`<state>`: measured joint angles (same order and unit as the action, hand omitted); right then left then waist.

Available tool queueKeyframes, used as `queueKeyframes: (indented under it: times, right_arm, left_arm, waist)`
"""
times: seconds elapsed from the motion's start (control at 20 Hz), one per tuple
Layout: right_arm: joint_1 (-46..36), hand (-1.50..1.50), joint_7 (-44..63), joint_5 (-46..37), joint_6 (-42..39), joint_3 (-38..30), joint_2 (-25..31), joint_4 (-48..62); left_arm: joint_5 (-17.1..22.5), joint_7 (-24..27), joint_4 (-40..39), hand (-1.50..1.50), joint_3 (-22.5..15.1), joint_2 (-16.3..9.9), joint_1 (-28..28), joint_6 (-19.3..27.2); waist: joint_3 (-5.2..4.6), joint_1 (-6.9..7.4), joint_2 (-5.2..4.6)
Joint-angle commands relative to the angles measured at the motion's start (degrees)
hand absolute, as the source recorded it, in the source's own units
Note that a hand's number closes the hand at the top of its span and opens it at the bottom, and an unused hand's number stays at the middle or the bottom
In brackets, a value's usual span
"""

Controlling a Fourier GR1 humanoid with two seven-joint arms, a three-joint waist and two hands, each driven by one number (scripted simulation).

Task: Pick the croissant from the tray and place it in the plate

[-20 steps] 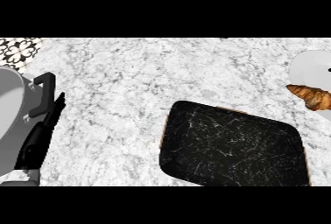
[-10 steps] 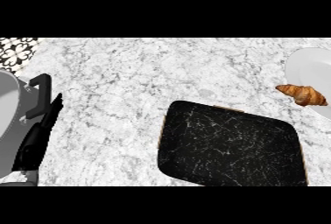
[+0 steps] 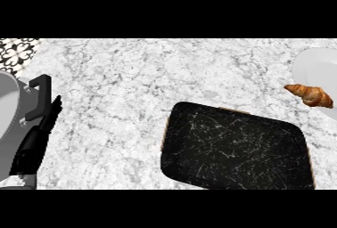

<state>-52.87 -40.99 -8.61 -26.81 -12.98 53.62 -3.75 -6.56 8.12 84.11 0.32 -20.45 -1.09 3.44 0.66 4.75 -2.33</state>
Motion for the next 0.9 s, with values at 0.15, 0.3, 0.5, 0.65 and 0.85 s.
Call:
queueKeyframes:
  times: [0.15,0.3,0.5,0.65,0.85]
  right_arm:
    - [2.2,-1.5,-2.0,5.2,-10.1,-5.1,3.8,1.2]
    - [2.4,-1.5,-2.1,6.5,-10.5,-6.3,4.3,-0.2]
    - [3.0,-1.5,-0.9,6.6,-10.7,-6.4,5.4,-1.9]
    - [4.6,-1.5,-1.1,7.0,-10.4,-6.7,5.4,-2.7]
    - [4.9,-1.5,0.5,7.7,-10.7,-7.2,6.5,-3.7]
  left_arm:
    - [0.3,0.7,0.7,0.0,0.6,0.0,-0.3,0.1]
    - [0.1,1.6,-0.5,0.0,0.5,0.8,-0.2,0.8]
    - [-0.5,0.5,0.3,0.0,-0.2,0.8,0.4,0.9]
    - [0.1,1.3,0.4,0.0,0.1,1.3,-0.5,0.9]
    - [0.3,1.6,-0.2,0.0,0.8,0.5,-0.2,0.4]
  waist:
    - [0.49,-0.3,-0.45]
    - [0.49,-0.58,-0.8]
    - [0.71,-0.44,-1.04]
    - [0.77,-0.07,-1.08]
    - [0.82,0.07,-1.38]
